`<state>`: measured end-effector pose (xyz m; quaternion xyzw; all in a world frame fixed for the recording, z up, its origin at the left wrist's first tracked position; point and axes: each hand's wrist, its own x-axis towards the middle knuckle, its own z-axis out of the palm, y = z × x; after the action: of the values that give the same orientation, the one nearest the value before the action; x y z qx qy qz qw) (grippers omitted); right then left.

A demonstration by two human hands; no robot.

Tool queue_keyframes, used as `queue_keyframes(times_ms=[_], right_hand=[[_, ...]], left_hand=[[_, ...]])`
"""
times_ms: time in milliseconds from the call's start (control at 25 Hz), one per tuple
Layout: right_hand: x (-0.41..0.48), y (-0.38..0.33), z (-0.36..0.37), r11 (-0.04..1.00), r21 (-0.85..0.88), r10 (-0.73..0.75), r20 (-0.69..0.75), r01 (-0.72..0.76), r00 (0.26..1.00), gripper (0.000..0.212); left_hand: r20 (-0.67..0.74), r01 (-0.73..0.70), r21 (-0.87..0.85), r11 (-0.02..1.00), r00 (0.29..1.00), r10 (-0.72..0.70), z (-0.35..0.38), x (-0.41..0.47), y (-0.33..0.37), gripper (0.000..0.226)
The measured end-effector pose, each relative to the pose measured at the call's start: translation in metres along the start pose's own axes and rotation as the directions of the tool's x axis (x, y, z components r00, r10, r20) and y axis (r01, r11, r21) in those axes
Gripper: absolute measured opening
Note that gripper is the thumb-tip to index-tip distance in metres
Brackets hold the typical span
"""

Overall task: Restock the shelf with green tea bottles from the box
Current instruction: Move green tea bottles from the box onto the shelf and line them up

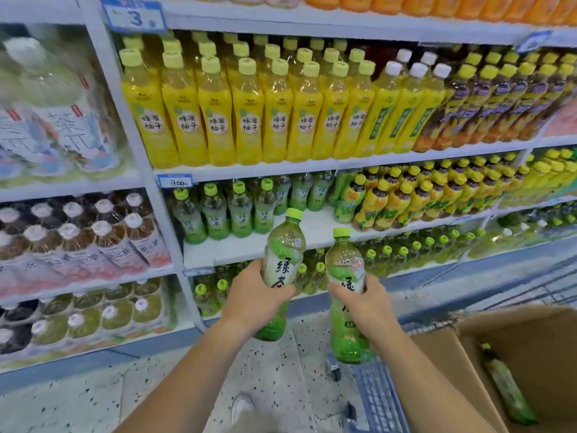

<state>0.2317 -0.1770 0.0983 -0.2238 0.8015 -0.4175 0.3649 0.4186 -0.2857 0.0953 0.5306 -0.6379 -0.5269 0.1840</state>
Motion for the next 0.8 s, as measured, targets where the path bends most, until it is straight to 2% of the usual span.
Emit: queue_keyframes(times_ms=[320, 640, 800], right_hand=[[0.098, 0.032, 0.057, 1.000, -0.017, -0.020, 0.046, 0.021, 0.999, 0.030], [0.221, 0.065, 0.060, 0.998, -0.017, -0.067, 0.033, 0.068, 0.997, 0.026], [0.266, 0.067, 0.063, 0.991, -0.036, -0.129, 0.014, 0.130, 0.992, 0.026]], left_hand=[[-0.076, 0.018, -0.034, 0.999, 0.997, -0.021, 0.037, 0.082, -0.050, 0.034], [-0.203, 0.032, -0.060, 0.998, 0.978, -0.043, 0.088, 0.167, -0.080, 0.040], [-0.251, -0.022, -0.038, 0.999, 0.968, 0.012, 0.113, 0.205, -0.084, 0.036]])
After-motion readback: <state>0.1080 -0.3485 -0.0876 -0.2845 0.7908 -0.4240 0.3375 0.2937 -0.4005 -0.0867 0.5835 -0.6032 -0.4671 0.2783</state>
